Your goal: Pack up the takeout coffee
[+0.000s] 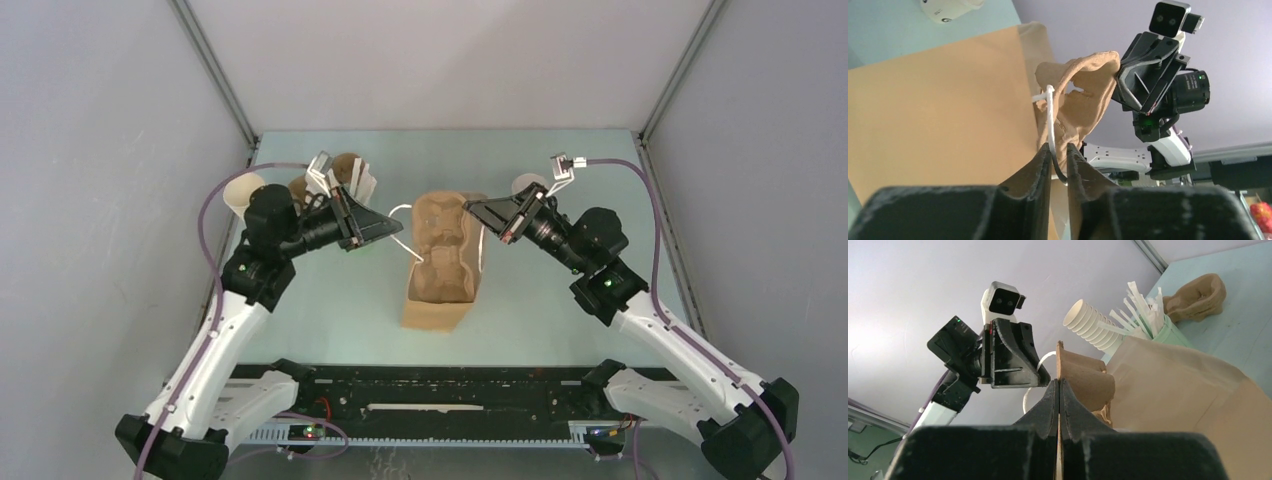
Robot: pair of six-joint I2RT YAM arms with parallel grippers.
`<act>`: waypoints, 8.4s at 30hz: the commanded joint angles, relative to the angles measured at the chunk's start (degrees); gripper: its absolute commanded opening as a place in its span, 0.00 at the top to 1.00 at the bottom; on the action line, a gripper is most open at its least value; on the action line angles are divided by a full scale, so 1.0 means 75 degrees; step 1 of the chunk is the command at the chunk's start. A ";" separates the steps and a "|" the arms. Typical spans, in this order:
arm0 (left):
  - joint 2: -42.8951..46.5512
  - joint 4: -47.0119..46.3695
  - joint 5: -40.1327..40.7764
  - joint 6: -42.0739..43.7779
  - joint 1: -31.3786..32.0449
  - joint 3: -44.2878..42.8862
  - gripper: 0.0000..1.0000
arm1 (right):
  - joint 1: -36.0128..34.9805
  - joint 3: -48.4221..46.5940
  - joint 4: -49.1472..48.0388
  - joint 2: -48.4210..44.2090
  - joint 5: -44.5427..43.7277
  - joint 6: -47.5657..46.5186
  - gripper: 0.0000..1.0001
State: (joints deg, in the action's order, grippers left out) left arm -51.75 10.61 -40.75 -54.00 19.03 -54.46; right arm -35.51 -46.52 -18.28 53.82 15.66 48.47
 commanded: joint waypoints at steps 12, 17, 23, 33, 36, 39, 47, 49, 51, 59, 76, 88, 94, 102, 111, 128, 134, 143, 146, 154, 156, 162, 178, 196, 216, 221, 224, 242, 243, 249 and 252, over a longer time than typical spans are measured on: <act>-0.0899 0.5619 0.3430 0.3709 0.0002 -0.5694 0.15 | 0.0327 -0.1070 -0.0019 0.0412 0.0550 0.0021 1.00; -0.0851 0.3476 0.2280 0.2774 0.0461 -0.4796 0.31 | 0.0357 -0.1226 -0.0109 0.0514 0.0484 0.0095 1.00; -0.0853 0.1944 0.1639 0.1893 0.0854 -0.2972 0.27 | 0.0369 -0.1237 -0.0369 0.0639 0.0574 0.0180 1.00; -0.1193 0.1578 0.1586 0.1504 0.0885 -0.2445 0.45 | 0.0375 -0.1227 -0.0344 0.0640 0.0591 0.0177 1.00; -0.1181 0.1069 0.1259 0.1286 0.0885 -0.2168 0.52 | 0.0375 -0.1227 -0.0362 0.0675 0.0643 0.0153 1.00; -0.1231 0.1011 0.1257 0.1343 0.0885 -0.2154 0.57 | 0.0366 -0.1234 -0.0464 0.0749 0.0721 0.0167 1.00; -0.1417 0.0853 0.1175 0.1386 0.0885 -0.2177 0.77 | 0.0343 -0.1238 -0.0524 0.0798 0.0760 0.0200 1.00; -0.1429 0.0817 0.1157 0.1383 0.0885 -0.2167 0.86 | 0.0334 -0.1238 -0.0515 0.0804 0.0782 0.0160 1.00; -0.1432 0.0826 0.1171 0.1455 0.0891 -0.2152 0.96 | 0.0319 -0.1235 -0.0501 0.0815 0.0801 0.0094 1.00; -0.0999 0.0831 0.1573 0.1922 0.0885 -0.1962 1.00 | 0.0298 -0.1256 0.0329 0.0742 0.0831 -0.0494 0.92; -0.0851 0.1405 0.1782 0.2257 0.0897 -0.2056 1.00 | -0.0340 -0.5514 0.6303 0.2057 0.0464 -0.7214 0.35; -0.0902 0.1386 0.1706 0.2161 0.0920 -0.2092 1.00 | 0.0180 -0.6589 0.6914 0.3358 0.3799 -1.2060 0.42; -0.0960 0.1377 0.1663 0.2161 0.0931 -0.2186 1.00 | 0.0328 -0.7246 0.7021 0.3967 0.4288 -1.2133 0.44; -0.0971 0.1374 0.1633 0.2149 0.0944 -0.2164 1.00 | 0.0305 -0.7370 0.6930 0.4249 0.4259 -1.2212 0.36; -0.1004 0.1365 0.1596 0.2161 0.0947 -0.2214 1.00 | 0.0199 -0.7836 0.7101 0.4852 0.4334 -1.2382 0.37; -0.1135 0.1374 0.1531 0.2207 0.0967 -0.2360 1.00 | 0.0140 -0.7823 0.7036 0.5247 0.4336 -1.2539 0.41; -0.1126 0.1377 0.1531 0.2218 0.0967 -0.2350 1.00 | 0.0132 -0.7822 0.7050 0.5336 0.4465 -1.2583 0.44; -0.1113 0.1402 0.1545 0.2253 0.0967 -0.2346 1.00 | 0.0082 -0.7802 0.7040 0.5285 0.4371 -1.2603 0.59; -0.1104 0.1422 0.1563 0.2263 0.0967 -0.2336 1.00 | 0.0082 -0.7785 0.7032 0.5236 0.4369 -1.2603 0.61; -0.1058 0.1617 0.1660 0.2305 0.0967 -0.2373 1.00 | 0.0085 -0.7779 0.7128 0.5195 0.4354 -1.2679 0.72; -0.1048 0.1761 0.1746 0.2372 0.0967 -0.2461 0.94 | 0.0083 -0.7781 0.7165 0.5189 0.4388 -1.2715 0.75; -0.0972 0.2221 0.1978 0.2550 0.0955 -0.2826 0.73 | 0.0082 -0.7788 0.7262 0.5166 0.4425 -1.2800 0.81; -0.0488 0.5740 0.6045 0.3339 0.0932 -0.4691 0.19 | -0.0188 -0.7933 0.8175 0.5038 0.4202 -1.2979 1.00; -0.1227 0.4687 0.3868 0.2478 0.0050 -0.3729 0.18 | -0.1386 -0.8439 0.8843 0.4507 0.1557 -1.1142 1.00; -0.1940 0.4569 0.3359 0.2387 -0.0006 -0.3539 0.63 | -0.2164 -0.8731 0.8849 0.4235 -0.0340 -1.1115 1.00; -0.1986 0.4243 0.2969 0.2790 0.0147 -0.3829 0.88 | -0.2348 -0.9072 0.9269 0.4314 -0.0806 -1.1261 1.00; -0.1803 0.3869 0.2737 0.2971 0.0400 -0.3862 0.99 | -0.2386 -0.9093 0.9381 0.4178 -0.0971 -1.1135 1.00; -0.1314 0.1996 0.2122 0.2961 0.2404 -0.2779 1.00 | -0.2403 -0.6058 0.9561 0.1363 -0.2173 -0.8028 1.00; -0.1204 0.1902 0.2103 0.2949 0.2443 -0.2583 1.00 | -0.2403 -0.5797 0.9407 0.1250 -0.1998 -0.7736 1.00; -0.0723 0.1389 0.1802 0.2831 0.2619 -0.1614 1.00 | -0.2403 -0.4662 0.8749 0.0946 -0.1590 -0.6684 1.00; -0.0567 0.1339 0.1819 0.2832 0.2671 -0.1366 1.00 | -0.2387 -0.4105 0.8276 0.0804 -0.1450 -0.6266 1.00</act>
State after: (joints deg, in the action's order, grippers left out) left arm -58.52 25.39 -25.54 -32.12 38.30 -67.05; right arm -53.08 -80.47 50.72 61.34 2.26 -5.69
